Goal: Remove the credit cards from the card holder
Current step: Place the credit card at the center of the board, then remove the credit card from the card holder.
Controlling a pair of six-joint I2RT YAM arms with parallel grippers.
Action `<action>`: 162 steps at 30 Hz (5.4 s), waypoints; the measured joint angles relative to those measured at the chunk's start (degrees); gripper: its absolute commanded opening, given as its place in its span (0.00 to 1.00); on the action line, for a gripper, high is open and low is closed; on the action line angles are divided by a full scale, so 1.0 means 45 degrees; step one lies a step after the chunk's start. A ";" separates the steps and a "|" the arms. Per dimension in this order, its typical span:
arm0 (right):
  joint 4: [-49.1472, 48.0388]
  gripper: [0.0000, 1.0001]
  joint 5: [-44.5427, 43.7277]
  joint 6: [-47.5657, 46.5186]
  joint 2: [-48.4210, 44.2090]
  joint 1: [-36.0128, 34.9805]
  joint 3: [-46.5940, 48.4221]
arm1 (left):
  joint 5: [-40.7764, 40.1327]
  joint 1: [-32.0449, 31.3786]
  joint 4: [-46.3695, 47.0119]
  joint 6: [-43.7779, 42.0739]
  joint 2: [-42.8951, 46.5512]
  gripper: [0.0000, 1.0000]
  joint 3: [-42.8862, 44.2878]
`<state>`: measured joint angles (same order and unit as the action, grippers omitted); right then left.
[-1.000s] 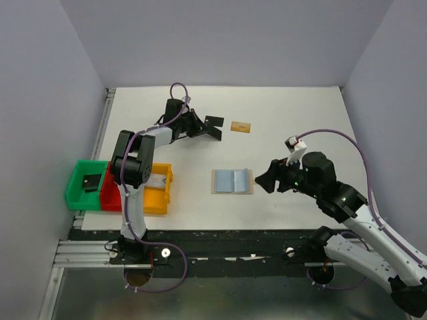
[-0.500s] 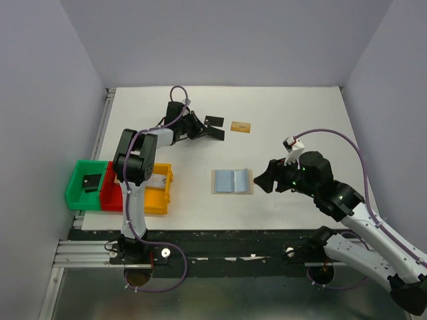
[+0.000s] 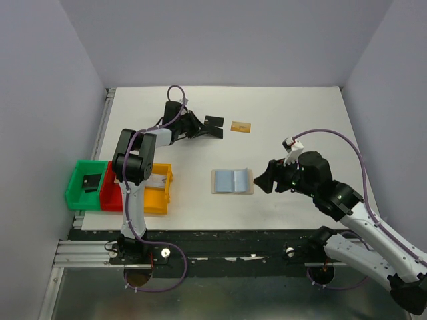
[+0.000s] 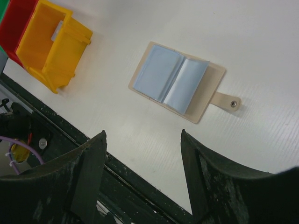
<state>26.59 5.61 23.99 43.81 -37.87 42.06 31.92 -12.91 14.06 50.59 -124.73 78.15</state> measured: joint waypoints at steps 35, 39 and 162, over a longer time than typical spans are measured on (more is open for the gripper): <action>-0.0335 0.99 -0.3201 0.1234 0.0325 0.0136 -0.1554 | -0.6713 -0.0573 -0.4493 -0.3871 0.6139 0.99 -0.1724; -0.0627 1.00 -0.3201 0.1467 0.1617 0.0335 -0.1549 | -0.8184 -0.2429 -0.4571 -0.4231 0.8140 0.99 -0.2657; -0.4658 0.00 0.0874 0.2191 0.6567 0.2584 -0.2560 | -0.3968 -0.8038 -0.4605 -0.4862 0.6101 0.80 -0.3531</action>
<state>5.63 9.54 33.85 73.36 -26.24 30.55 14.06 -49.08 -6.66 28.71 -97.27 62.26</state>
